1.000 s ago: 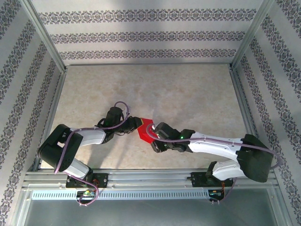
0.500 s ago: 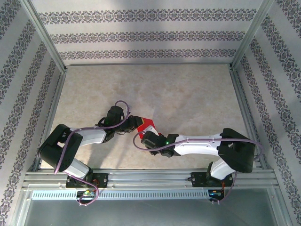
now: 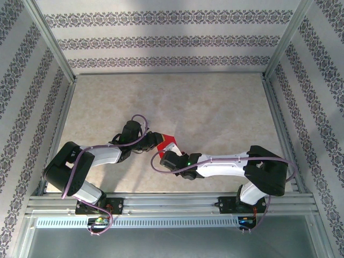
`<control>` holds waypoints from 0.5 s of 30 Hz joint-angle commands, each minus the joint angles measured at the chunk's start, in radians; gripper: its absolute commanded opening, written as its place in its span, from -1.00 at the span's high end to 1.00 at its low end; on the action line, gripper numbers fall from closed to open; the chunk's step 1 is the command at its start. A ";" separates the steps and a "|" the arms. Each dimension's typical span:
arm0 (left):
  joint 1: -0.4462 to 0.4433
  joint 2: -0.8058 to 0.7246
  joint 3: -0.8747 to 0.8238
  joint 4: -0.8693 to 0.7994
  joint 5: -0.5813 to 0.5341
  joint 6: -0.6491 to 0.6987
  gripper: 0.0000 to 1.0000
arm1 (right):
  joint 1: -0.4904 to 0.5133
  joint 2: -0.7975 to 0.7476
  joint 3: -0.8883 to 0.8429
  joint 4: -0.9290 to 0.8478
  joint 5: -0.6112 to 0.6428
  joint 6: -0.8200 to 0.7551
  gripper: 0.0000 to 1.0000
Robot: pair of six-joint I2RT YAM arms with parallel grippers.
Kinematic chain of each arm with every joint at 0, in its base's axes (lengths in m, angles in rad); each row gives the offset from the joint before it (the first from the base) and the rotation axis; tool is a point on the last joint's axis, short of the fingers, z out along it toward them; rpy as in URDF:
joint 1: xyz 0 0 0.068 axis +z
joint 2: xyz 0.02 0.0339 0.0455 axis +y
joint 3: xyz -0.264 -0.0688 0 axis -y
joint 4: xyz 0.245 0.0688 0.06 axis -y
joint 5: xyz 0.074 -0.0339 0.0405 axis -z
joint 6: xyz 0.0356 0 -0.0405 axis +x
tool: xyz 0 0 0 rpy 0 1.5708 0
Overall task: Fold a paper plane with a square sheet of paper (fold left side to right side)
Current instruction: Perform the fourth fold on the wing at the bottom-center of the table.
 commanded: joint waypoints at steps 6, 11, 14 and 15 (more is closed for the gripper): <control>-0.011 -0.020 0.022 -0.035 -0.005 0.011 0.45 | 0.014 0.019 0.013 -0.015 0.032 -0.004 0.45; -0.009 -0.043 0.016 -0.059 -0.019 0.023 0.44 | 0.014 0.016 0.013 -0.016 0.037 -0.004 0.81; -0.006 -0.067 0.007 -0.078 -0.030 0.031 0.42 | 0.013 0.010 0.016 -0.018 0.039 -0.006 0.97; -0.002 -0.079 -0.001 -0.082 -0.036 0.032 0.39 | 0.013 0.007 0.015 -0.019 0.039 -0.006 1.00</control>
